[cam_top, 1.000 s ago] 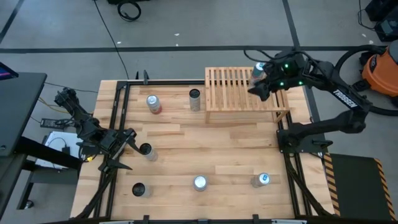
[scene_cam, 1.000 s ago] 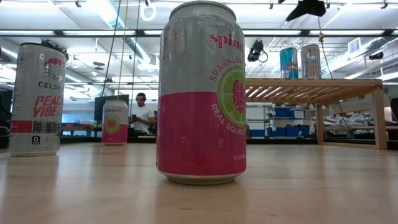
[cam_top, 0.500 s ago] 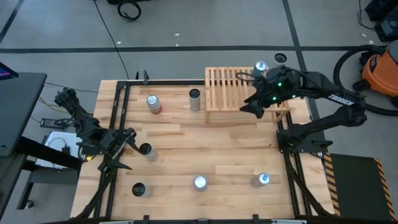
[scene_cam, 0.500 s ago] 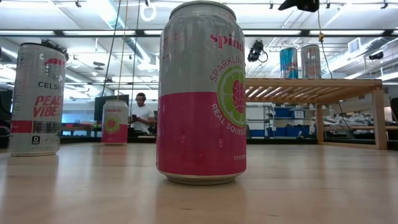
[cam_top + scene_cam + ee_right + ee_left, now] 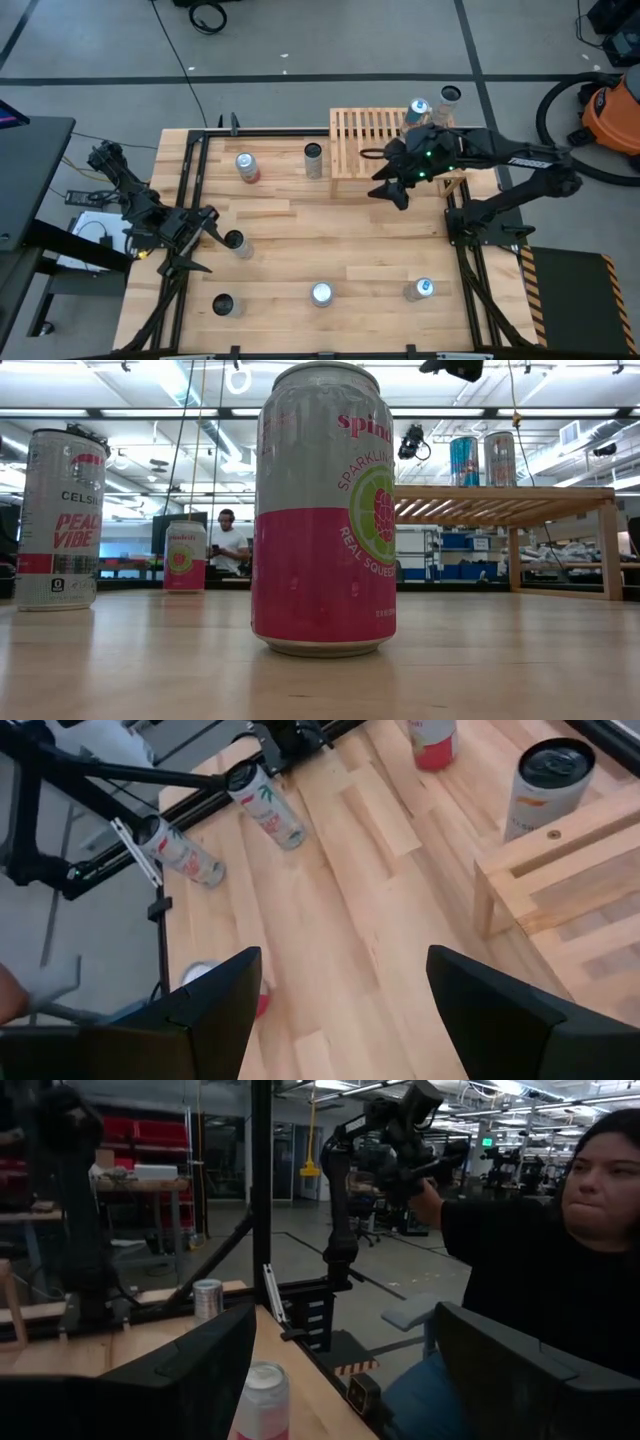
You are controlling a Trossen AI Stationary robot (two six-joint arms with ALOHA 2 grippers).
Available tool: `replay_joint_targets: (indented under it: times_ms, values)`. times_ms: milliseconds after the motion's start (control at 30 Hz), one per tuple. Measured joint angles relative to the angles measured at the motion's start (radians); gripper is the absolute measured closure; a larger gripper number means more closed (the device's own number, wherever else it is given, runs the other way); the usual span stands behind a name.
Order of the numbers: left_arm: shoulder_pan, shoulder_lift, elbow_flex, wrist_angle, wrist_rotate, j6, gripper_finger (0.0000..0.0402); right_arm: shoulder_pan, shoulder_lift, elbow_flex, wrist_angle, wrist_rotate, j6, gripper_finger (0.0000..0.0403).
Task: Place canned beverage on shelf
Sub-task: Put the bottom pink-white soda can on the shelf
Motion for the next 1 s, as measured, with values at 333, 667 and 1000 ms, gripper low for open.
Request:
replay_joint_targets:
  times_ms: [333,667,1000]
  values:
    - [0.000,0.000,0.000,0.008,0.000,0.039,0.0086,0.030,0.054,0.000,0.106,0.031,-0.116,0.0109]
    - [0.000,0.001,0.000,0.007,0.000,0.039,0.0086,0.155,0.101,0.000,0.153,0.358,-0.151,0.0109]
    - [0.000,0.001,0.000,0.004,0.001,0.039,0.0086,0.251,0.174,0.001,0.108,0.634,-0.147,0.0109]
